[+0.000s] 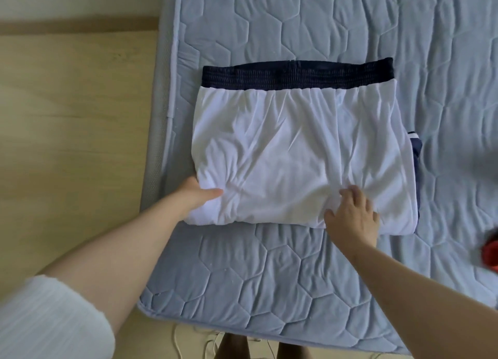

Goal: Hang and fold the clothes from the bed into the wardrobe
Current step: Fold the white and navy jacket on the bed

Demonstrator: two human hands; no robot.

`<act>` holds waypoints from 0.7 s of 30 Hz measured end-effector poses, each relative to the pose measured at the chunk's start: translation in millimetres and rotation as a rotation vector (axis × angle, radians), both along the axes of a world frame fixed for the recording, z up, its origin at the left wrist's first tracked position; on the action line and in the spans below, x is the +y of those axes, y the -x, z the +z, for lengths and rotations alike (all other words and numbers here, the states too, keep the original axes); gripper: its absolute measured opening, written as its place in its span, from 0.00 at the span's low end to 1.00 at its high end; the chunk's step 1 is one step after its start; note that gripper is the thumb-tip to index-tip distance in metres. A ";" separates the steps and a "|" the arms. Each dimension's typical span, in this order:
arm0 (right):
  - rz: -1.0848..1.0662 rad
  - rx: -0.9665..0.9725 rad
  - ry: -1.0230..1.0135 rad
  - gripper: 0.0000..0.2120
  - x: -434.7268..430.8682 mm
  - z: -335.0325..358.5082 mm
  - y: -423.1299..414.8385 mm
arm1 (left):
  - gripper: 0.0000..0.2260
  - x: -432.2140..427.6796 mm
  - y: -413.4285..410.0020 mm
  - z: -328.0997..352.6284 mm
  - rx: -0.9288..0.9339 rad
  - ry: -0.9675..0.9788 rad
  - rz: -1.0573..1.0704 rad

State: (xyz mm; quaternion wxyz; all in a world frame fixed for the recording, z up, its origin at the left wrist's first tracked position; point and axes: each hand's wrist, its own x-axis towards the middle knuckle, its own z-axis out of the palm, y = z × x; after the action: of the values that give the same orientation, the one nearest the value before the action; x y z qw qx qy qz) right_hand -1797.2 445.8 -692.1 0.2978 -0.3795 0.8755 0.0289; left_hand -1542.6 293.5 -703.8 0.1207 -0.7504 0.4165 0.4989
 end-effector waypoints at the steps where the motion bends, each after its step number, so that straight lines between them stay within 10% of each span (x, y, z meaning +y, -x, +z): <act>1: -0.175 0.003 0.086 0.17 3.4 2.9 -6.7 | 0.34 2.5 0.8 2.3 0.000 -0.049 0.010; 4: -0.599 -0.279 0.186 0.02 11.1 6.9 -35.3 | 0.33 3.9 10.1 5.5 0.015 -0.047 0.065; 11: -1.366 -0.949 -0.036 0.20 -12.3 -10.5 -67.2 | 0.25 -8.5 20.1 8.3 0.272 0.098 0.330; 16: -1.627 -0.730 0.224 0.23 -12.9 -19.0 -53.7 | 0.20 38.3 34.8 -1.3 0.106 0.092 0.298; 21: -1.394 -0.450 0.185 0.25 31.2 -19.4 -16.5 | 0.18 76.4 46.1 -1.4 0.070 0.007 0.249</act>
State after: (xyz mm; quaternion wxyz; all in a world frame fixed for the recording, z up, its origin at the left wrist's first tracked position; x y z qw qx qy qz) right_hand -1780.7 477.0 -711.5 0.3863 0.2445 0.8301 -0.3193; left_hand -1588.8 369.9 -705.2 0.0408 -0.7790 0.3257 0.5343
